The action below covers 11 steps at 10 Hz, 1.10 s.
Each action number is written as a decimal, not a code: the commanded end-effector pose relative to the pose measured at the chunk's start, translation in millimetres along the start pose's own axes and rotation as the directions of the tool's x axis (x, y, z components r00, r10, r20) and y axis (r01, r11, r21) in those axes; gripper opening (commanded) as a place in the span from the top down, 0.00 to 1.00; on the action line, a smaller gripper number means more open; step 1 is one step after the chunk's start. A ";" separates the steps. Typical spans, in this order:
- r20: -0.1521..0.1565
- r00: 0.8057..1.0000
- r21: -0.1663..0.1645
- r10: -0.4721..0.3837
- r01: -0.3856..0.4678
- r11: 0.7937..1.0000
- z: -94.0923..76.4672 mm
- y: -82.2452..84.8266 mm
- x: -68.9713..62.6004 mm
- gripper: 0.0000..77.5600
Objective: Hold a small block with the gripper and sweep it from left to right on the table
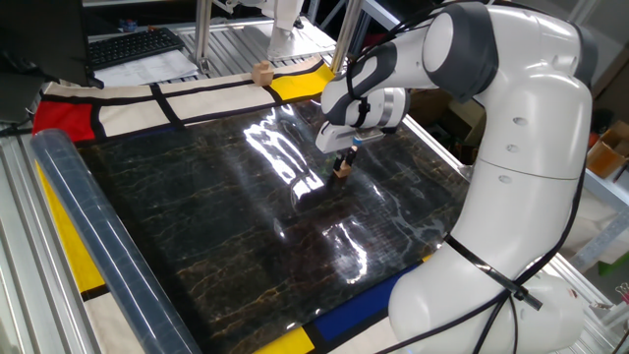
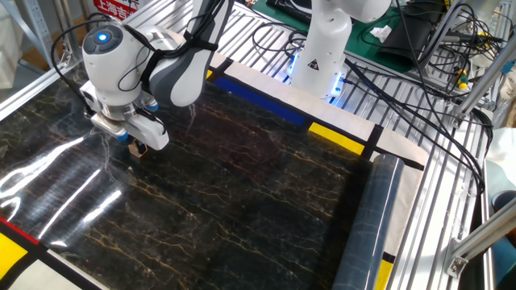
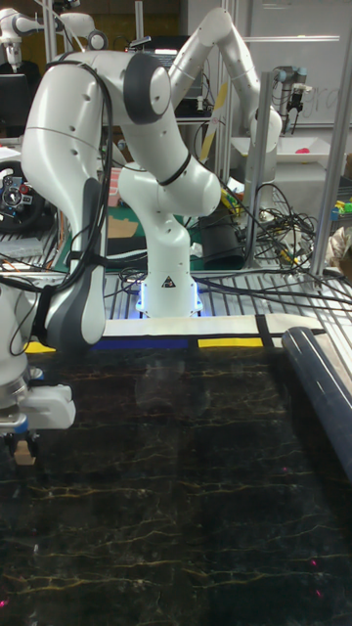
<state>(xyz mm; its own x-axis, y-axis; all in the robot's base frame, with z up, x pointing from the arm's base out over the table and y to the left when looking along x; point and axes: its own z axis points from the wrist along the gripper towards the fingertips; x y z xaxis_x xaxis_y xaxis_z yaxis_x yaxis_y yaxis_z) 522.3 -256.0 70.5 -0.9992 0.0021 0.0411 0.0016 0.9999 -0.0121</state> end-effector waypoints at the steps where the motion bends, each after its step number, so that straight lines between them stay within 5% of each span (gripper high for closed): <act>1: -0.028 0.999 -0.005 0.017 -0.017 1.000 5.8 -0.2 4.0 0.98; 11: -0.020 0.999 -0.007 0.028 -0.028 1.000 4.5 0.8 2.2 0.98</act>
<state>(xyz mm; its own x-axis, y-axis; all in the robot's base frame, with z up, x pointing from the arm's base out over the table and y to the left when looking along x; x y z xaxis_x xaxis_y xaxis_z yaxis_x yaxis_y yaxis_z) 522.7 -256.1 70.4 -0.9981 0.0293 0.0534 0.0288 0.9995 -0.0088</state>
